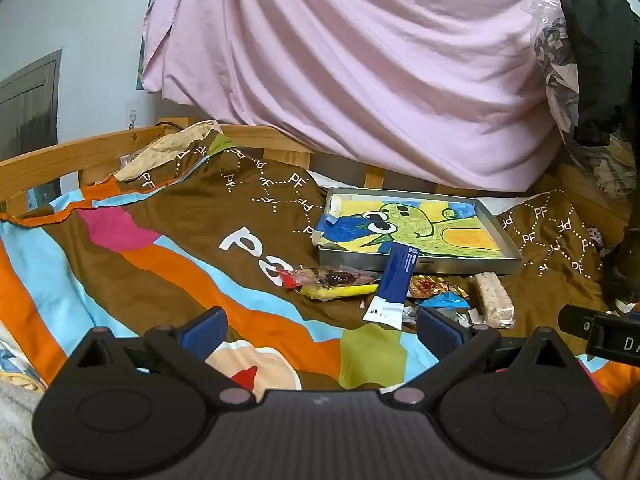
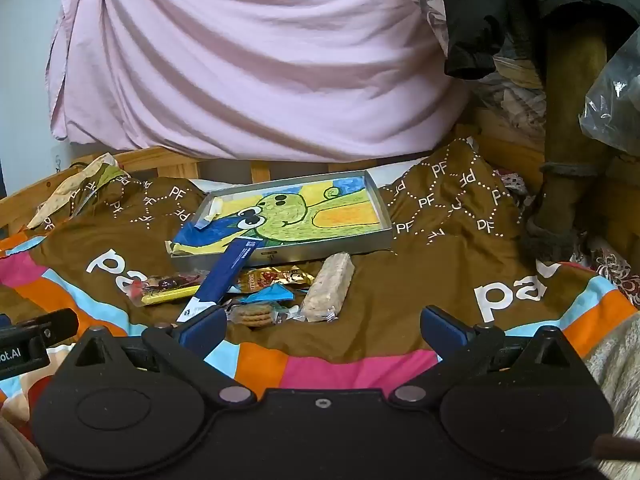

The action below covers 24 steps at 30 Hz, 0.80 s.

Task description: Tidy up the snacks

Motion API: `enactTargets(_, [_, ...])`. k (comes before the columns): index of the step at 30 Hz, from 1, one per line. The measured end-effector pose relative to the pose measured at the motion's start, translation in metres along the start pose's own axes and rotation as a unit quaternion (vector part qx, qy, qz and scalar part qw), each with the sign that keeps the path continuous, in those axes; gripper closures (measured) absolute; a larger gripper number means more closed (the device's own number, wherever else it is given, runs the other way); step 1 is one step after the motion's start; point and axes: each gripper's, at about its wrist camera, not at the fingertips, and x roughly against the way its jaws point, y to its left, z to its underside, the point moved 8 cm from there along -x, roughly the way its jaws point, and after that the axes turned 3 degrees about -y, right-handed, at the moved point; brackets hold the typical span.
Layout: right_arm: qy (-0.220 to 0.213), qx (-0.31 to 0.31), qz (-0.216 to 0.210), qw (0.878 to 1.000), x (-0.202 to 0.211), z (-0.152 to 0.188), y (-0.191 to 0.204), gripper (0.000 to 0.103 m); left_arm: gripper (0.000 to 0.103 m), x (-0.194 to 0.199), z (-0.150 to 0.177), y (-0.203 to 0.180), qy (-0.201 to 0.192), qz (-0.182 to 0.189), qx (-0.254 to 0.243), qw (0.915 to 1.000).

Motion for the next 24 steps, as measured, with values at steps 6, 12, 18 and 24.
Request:
enactTargets(6, [0.0,0.002,-0.001,1.0,0.0029,0.0017,0.0019,0.001,0.0,0.0006,0.0,0.0007,0.001,-0.002,0.002,1.0])
enactTargets(12, [0.0,0.004,0.0,1.0,-0.0019,0.0004,0.0013,0.001,0.0,-0.0004,0.0042,0.0041,0.004,-0.002,0.002,1.0])
enactTargets(18, [0.001,0.002,-0.001,1.0,-0.0035,0.0001,0.0004,0.001,0.0,-0.002,0.0056,0.0038,0.006,-0.003,0.002,1.0])
enactTargets(24, [0.0,0.002,-0.001,1.0,-0.0007,0.0012,0.002,0.001,0.0,-0.0032,0.0042,0.0015,0.008,-0.004,0.002,1.0])
